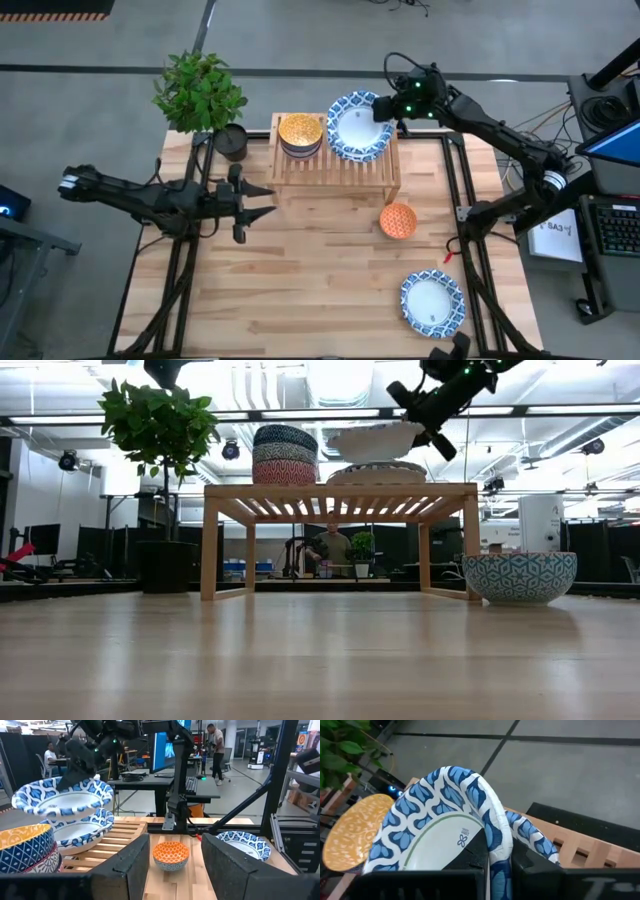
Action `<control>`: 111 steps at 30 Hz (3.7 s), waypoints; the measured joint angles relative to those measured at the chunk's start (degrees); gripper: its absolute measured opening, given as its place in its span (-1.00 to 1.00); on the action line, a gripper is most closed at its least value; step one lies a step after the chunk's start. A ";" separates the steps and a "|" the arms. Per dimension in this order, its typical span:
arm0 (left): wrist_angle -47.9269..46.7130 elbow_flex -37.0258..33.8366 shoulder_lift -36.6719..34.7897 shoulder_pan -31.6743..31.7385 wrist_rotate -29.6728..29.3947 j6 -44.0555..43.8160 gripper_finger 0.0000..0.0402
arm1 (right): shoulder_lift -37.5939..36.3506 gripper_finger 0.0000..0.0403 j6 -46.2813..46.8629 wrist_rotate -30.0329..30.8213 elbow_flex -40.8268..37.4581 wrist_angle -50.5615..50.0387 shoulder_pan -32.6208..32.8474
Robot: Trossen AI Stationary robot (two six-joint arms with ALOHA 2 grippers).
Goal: Place and stack bowls onto a shelf
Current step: Stack the white patterned bowl on top of the other white patterned bowl on the shelf, then stack the orange bowl on top of the yellow bowl on the shelf
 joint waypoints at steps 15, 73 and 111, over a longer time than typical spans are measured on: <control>-2.40 -0.02 -1.41 0.00 0.00 -0.07 -0.19 | 0.74 -0.36 0.24 3.22 0.72 0.24 -0.02; -8.45 -0.09 -1.34 0.00 -7.08 2.56 -0.19 | 26.94 -0.25 18.47 7.55 10.50 -56.65 47.90; -8.76 -0.09 -1.34 0.02 -7.80 2.56 -0.19 | 34.57 -0.93 16.20 2.64 10.17 -52.94 52.44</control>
